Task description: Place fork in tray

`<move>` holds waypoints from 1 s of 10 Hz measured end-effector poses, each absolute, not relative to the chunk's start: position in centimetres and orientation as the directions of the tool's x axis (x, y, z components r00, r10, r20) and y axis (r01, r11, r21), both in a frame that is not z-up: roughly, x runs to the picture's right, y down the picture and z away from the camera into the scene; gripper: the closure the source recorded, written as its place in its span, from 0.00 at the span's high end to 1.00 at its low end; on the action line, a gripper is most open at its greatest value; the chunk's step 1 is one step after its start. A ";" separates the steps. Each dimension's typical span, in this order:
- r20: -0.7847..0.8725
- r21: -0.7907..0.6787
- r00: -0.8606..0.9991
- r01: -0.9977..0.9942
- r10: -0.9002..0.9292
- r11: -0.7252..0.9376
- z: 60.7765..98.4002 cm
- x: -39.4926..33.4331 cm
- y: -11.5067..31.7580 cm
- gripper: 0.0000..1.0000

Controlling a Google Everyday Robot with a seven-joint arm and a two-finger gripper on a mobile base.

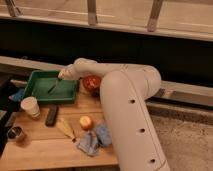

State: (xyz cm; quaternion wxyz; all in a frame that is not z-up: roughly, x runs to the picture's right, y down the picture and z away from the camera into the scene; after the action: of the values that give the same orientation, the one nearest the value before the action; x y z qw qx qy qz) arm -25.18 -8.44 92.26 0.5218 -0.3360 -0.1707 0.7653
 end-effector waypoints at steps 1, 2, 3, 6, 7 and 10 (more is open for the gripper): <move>-0.365 -0.606 -0.254 -0.666 0.896 -0.436 93.3 -25.1 -7.6 0.03; -0.377 -0.604 -0.263 -0.657 0.888 -0.451 93.7 -25.1 -7.3 0.09; -0.387 -0.605 -0.270 -0.648 0.882 -0.463 93.8 -25.2 -7.2 0.20; -0.398 -0.619 -0.257 -0.633 0.881 -0.465 93.3 -26.1 -7.1 0.50; -0.395 -0.625 -0.246 -0.635 0.885 -0.455 93.1 -26.4 -7.3 0.62; -0.380 -0.634 -0.204 -0.653 0.902 -0.414 92.4 -27.6 -7.4 0.80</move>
State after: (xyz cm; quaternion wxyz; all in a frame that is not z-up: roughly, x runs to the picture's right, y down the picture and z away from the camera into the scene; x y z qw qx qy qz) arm -27.60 -7.37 92.45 0.5137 -0.3663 -0.1699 0.7570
